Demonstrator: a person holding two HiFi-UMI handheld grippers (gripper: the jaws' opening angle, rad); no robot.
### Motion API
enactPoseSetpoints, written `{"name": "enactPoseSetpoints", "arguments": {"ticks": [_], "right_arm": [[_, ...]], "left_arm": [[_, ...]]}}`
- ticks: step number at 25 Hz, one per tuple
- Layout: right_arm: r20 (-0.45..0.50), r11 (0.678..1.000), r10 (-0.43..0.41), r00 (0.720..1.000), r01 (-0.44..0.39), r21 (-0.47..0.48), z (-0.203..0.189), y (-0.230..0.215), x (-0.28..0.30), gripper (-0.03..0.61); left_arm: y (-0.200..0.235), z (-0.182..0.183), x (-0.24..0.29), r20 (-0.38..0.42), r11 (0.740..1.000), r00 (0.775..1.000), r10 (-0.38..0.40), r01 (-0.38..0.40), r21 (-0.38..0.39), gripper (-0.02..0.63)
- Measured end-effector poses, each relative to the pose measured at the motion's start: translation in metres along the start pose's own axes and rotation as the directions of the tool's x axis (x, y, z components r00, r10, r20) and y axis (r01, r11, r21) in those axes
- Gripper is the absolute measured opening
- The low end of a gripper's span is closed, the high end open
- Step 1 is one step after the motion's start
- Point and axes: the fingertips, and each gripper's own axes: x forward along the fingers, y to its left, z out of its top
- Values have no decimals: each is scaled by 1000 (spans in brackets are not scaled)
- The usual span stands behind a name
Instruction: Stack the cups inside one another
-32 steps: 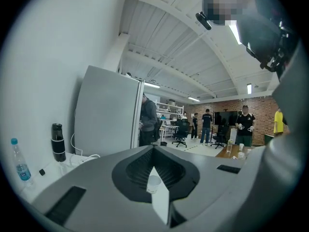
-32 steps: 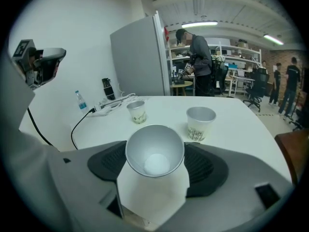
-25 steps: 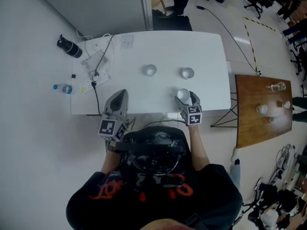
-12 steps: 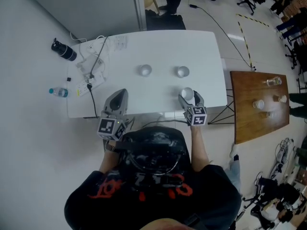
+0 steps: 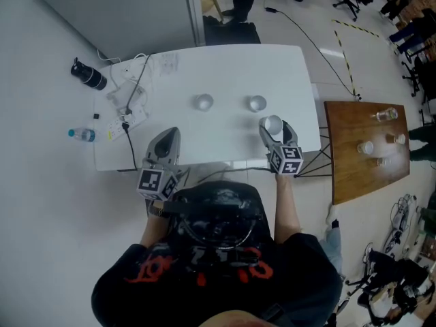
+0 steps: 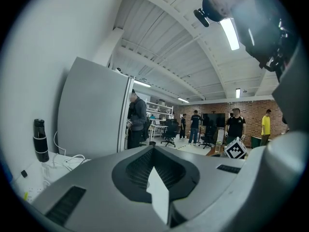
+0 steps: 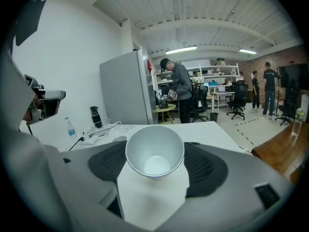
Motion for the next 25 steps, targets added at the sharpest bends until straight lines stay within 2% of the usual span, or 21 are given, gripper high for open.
{"name": "enactPoseSetpoints", "arguments": {"ticks": [10,18,25], "right_arm": [[49,996,22,999,-17,-83,42,-2,20,379],[32,991,54,998,-50,-128,46,3,46,379],[-21,982,51,998,-54,-179,34,-2,73,379]], "left_arm": [[8,0,-7,6,999,999,34,-34,-5,3],[20,0,-19,17,996,995,94,-94,-8,2],[29,1,-28,23,990,990,141,-140,-16,2]]}}
